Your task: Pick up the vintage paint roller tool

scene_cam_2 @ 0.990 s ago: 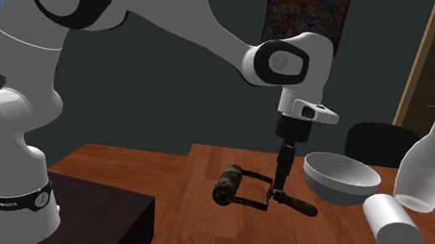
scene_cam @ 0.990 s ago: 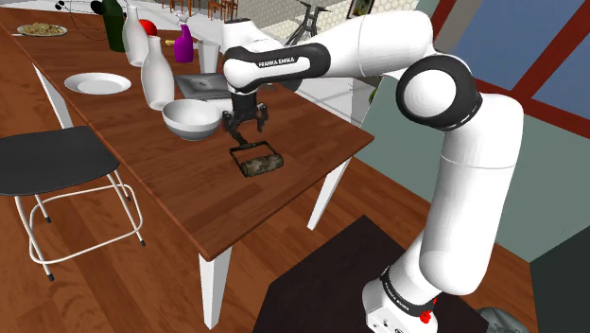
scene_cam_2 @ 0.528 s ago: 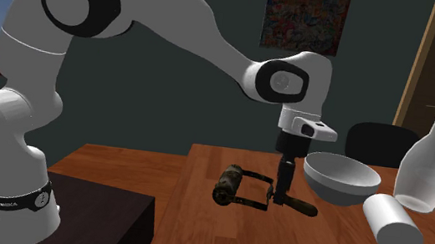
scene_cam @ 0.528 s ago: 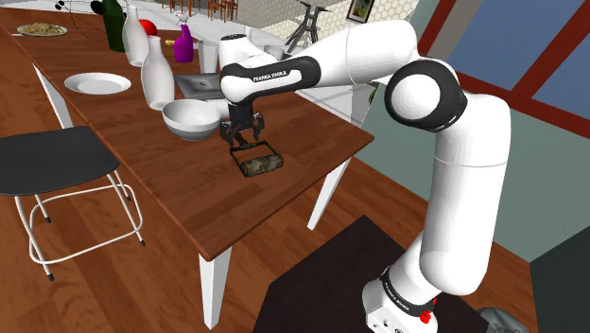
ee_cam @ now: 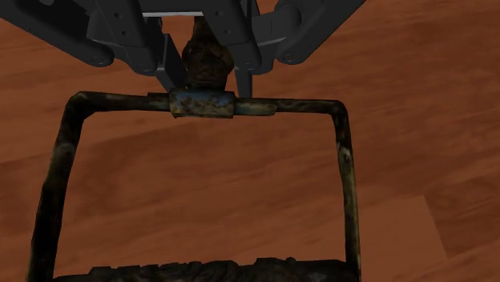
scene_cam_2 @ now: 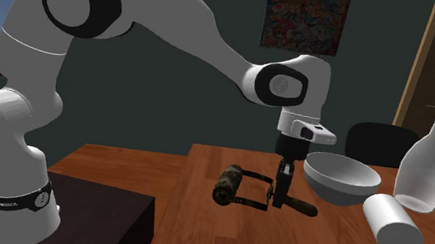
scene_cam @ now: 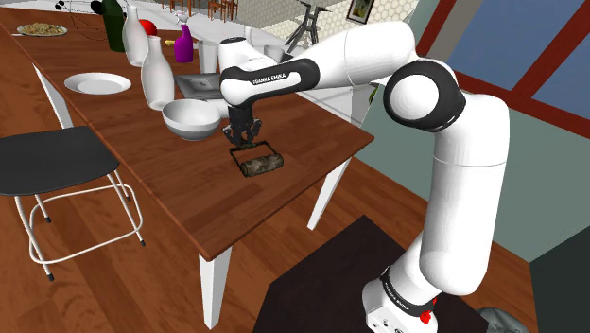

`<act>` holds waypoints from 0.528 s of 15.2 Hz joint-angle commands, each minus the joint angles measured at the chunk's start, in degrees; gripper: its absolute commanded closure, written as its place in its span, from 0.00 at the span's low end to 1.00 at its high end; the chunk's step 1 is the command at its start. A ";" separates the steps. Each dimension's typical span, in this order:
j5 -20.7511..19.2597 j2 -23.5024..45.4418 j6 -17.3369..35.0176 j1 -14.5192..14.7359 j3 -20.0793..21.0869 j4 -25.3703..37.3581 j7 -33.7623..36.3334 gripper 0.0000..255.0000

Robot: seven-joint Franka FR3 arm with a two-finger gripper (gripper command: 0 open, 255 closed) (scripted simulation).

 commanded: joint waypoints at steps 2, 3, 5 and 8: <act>-0.01 0.01 0.00 0.00 0.00 -0.01 0.00 1.00; -0.01 0.01 -0.01 0.00 0.00 -0.01 0.00 1.00; 0.08 -0.28 -0.65 0.00 0.03 0.37 -0.13 1.00; 0.31 -1.11 -2.53 0.00 0.12 1.45 -0.50 1.00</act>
